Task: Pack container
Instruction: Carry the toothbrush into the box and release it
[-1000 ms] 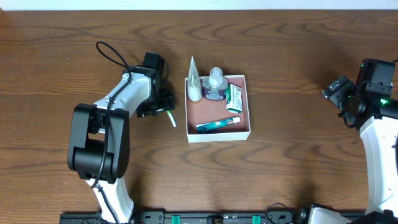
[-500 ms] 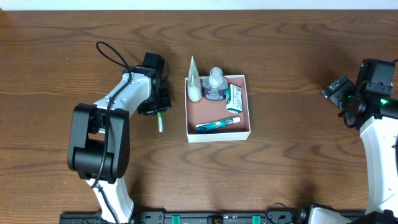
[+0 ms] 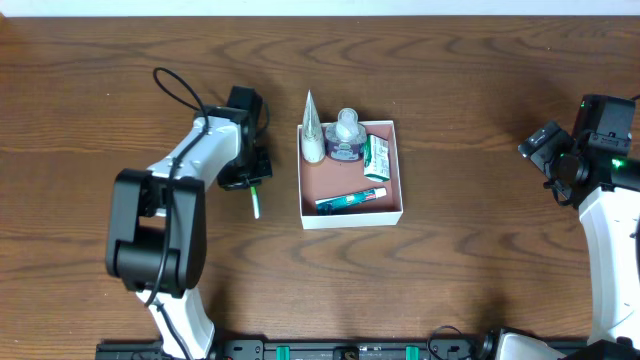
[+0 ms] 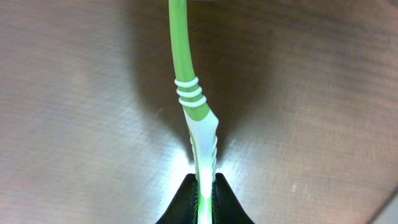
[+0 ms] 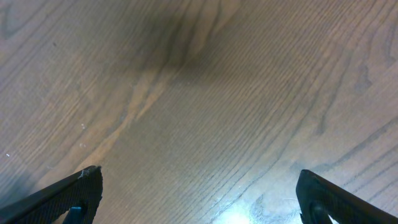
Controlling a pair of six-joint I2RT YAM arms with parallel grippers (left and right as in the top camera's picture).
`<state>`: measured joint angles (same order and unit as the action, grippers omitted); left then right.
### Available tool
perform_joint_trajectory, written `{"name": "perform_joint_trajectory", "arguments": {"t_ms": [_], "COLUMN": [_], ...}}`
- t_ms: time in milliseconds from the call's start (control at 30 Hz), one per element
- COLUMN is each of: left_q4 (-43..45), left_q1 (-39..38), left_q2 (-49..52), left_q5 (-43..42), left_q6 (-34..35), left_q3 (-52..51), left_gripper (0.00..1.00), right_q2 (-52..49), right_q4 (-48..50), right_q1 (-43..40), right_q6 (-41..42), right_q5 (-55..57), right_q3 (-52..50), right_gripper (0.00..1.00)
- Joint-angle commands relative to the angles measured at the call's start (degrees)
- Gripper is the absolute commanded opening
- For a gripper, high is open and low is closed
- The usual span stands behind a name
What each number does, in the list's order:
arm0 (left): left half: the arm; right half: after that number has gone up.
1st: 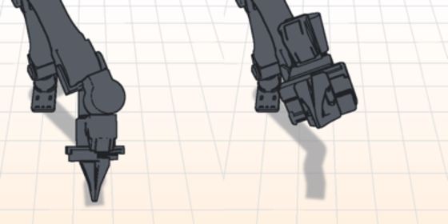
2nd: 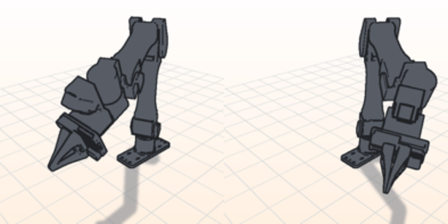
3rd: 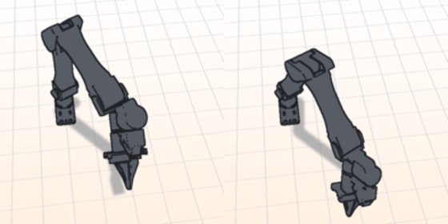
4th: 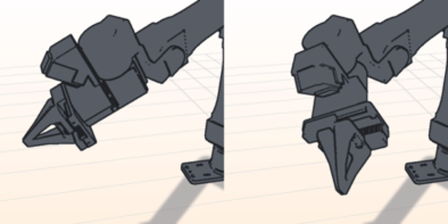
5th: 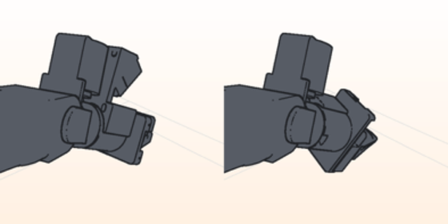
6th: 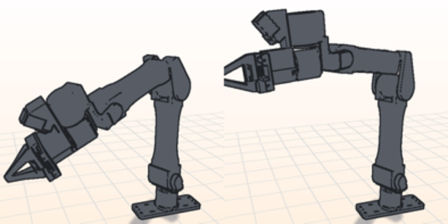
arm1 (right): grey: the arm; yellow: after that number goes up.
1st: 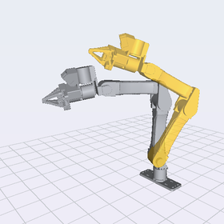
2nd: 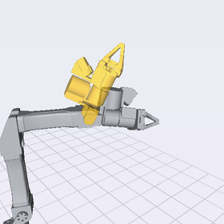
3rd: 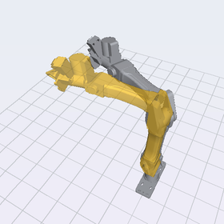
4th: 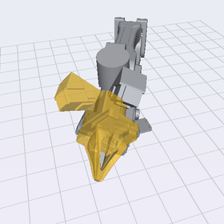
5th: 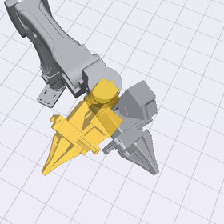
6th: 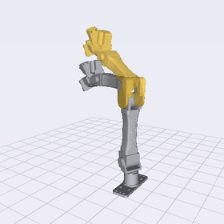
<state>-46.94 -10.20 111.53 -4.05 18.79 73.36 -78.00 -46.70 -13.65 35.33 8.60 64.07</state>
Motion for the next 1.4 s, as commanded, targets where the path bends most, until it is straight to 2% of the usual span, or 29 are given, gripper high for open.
{"name": "perform_joint_trajectory", "arguments": {"t_ms": [0,233,433,600,800,1067,1200,1367], "left_q4": [-2.43,-3.76,-0.15,3.54,3.78,3.74,3.72,3.06], "left_q1": [1.73,1.42,-2.21,-7.39,-14.67,-21.38,-23.23,-23.74], "left_q2": [-7.93,-25.31,-37.99,-43.23,-42.12,-33.68,-28.68,-23.10], "left_q5": [0.66,-0.74,-12.57,-17.03,-16.98,-16.98,-16.94,-16.41], "left_q6": [-2.51,-9.62,-19.96,-22.56,-38.66,-53.75,-59.67,-63.14], "left_q3": [3.50,4.79,4.76,4.76,4.02,3.74,3.74,3.74], "left_gripper": [0.06,0.06,0.06,0.06,0.06,0.06,0.06,0.06], "right_q2": [-0.24,-0.24,-0.24,-0.24,-0.24,-0.24,-0.24,-0.24], "right_q4": [-0.07,-0.07,-0.07,-0.07,-0.07,-0.07,-0.07,-0.07], "right_q1": [-0.26,-0.26,-0.26,-0.26,-0.26,-0.26,-0.26,-0.26], "right_q6": [-0.70,-0.68,-0.68,-0.68,-0.70,-0.68,-0.70,-0.68], "right_q5": [0.61,0.61,0.61,0.61,0.61,0.63,0.61,0.61], "right_q3": [0.68,0.68,0.68,0.68,0.68,0.68,0.68,0.68], "right_gripper": [0.99,0.99,0.99,0.99,0.99,0.99,0.99,0.99]}}
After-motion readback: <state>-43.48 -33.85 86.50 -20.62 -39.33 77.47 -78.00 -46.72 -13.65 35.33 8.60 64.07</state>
